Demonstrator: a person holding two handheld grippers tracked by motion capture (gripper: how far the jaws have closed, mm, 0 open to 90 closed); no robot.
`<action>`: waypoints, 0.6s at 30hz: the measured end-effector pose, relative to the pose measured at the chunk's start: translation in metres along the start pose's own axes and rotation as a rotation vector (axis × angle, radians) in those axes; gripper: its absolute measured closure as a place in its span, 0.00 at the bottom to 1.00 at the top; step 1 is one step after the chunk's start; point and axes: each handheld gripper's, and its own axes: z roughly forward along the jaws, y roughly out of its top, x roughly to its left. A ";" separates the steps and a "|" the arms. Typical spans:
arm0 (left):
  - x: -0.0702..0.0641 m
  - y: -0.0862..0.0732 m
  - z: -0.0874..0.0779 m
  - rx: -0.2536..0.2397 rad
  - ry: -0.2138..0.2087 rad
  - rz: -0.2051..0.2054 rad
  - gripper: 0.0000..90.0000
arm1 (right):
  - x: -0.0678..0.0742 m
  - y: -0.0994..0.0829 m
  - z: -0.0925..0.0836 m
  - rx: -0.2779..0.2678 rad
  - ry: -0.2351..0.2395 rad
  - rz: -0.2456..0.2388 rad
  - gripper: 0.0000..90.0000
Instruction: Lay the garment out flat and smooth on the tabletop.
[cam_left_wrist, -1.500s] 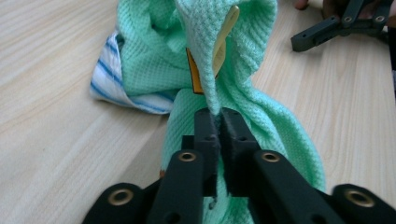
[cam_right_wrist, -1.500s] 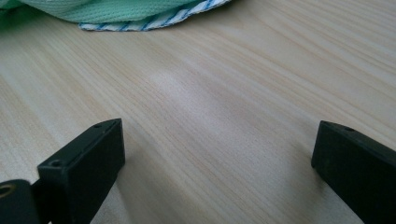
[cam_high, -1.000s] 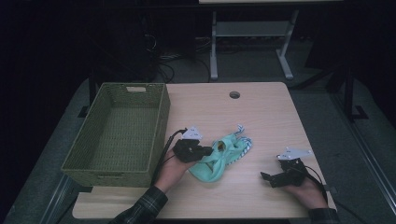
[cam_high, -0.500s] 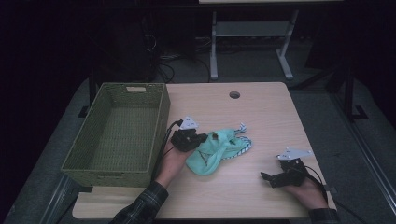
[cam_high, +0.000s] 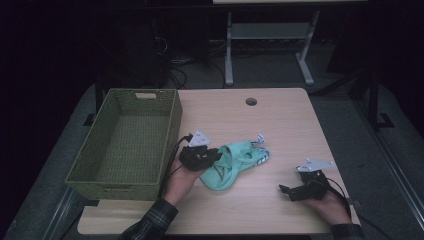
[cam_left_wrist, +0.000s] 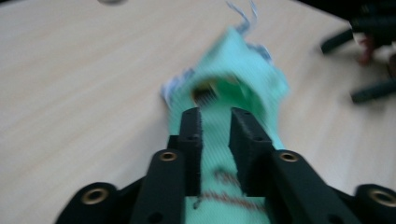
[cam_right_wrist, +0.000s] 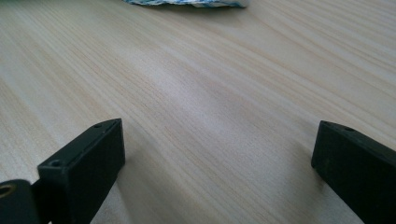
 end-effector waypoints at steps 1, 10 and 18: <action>-0.001 -0.002 0.000 0.018 -0.001 0.009 0.87 | 0.000 0.000 0.000 0.000 0.000 -0.001 0.03; -0.007 -0.030 0.011 0.150 -0.043 0.007 0.94 | 0.000 0.000 0.000 0.000 -0.007 0.013 0.03; -0.004 -0.037 0.022 0.221 -0.057 -0.005 0.97 | 0.001 0.001 -0.003 0.010 0.001 0.004 0.14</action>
